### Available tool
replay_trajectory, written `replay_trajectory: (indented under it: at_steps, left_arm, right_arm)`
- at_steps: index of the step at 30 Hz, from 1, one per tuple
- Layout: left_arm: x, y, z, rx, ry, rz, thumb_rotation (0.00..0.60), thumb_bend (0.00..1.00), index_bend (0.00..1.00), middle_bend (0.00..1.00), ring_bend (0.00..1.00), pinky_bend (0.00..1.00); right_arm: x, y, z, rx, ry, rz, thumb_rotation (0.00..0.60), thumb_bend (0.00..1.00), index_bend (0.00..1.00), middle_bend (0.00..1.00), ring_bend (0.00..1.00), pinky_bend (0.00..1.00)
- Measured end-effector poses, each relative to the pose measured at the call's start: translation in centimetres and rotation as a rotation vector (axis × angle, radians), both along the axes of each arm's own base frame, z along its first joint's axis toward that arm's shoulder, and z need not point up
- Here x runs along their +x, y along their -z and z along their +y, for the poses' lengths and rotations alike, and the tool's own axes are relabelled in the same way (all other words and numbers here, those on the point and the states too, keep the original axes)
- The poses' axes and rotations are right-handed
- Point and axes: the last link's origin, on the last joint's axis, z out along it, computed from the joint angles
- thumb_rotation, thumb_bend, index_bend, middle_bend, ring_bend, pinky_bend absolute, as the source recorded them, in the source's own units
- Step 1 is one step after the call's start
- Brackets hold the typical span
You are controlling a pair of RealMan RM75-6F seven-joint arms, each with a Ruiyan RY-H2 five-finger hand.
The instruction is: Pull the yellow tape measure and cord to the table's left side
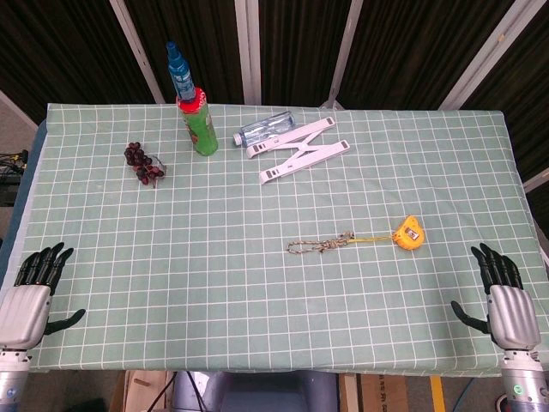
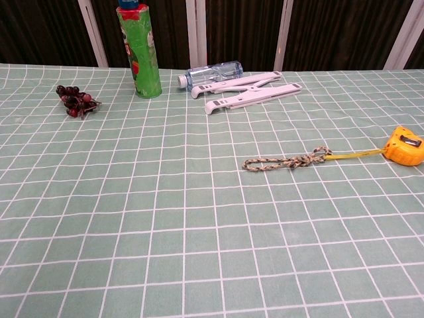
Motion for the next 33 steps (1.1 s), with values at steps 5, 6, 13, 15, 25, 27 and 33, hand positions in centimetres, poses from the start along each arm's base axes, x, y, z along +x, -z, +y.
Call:
replay_trajectory:
  at_steps: [5,6,13,15,25,27,33]
  left_arm:
    - [-0.1,0.1,0.1,-0.006,-0.006,0.006,0.6,0.04,0.0,0.0,0.0,0.0]
    - [-0.1,0.2,0.1,-0.007,-0.008,0.008,0.6,0.04,0.0,0.0,0.0,0.0]
    - [0.1,0.1,0.3,-0.003,-0.002,0.011,0.6,0.04,0.0,0.0,0.0,0.0]
    - [0.2,0.1,0.4,-0.002,0.001,0.01,0.6,0.04,0.0,0.0,0.0,0.0]
    - [3.1,-0.2,3.5,-0.055,0.063,0.054,0.6,0.09,0.03,0.0,0.0,0.0]
    - [4.6,-0.1,5.1,-0.087,0.098,0.061,0.6,0.1,0.09,0.0,0.0,0.0]
    - [9.9,0.6,11.3,-0.161,0.212,0.099,0.6,0.16,0.22,0.0,0.0,0.0]
  right_arm:
    - [0.0,0.0,0.0,0.0,0.004,-0.002,0.6,0.27,0.0,0.0,0.0,0.0]
    - [0.0,0.1,0.0,0.001,0.006,-0.003,0.6,0.27,0.0,0.0,0.0,0.0]
    - [-0.1,-0.1,0.0,-0.002,0.007,-0.007,0.6,0.27,0.0,0.0,0.0,0.0]
    - [-0.1,-0.1,0.1,-0.002,0.009,-0.008,0.6,0.27,0.0,0.0,0.0,0.0]
    - [-0.1,0.1,-0.1,0.001,0.017,-0.021,0.6,0.27,0.0,0.0,0.0,0.0]
    - [-0.1,0.1,-0.2,0.0,0.023,-0.026,0.6,0.27,0.0,0.0,0.0,0.0]
    - [-0.2,0.2,-0.3,0.005,0.037,-0.043,0.6,0.27,0.0,0.0,0.0,0.0]
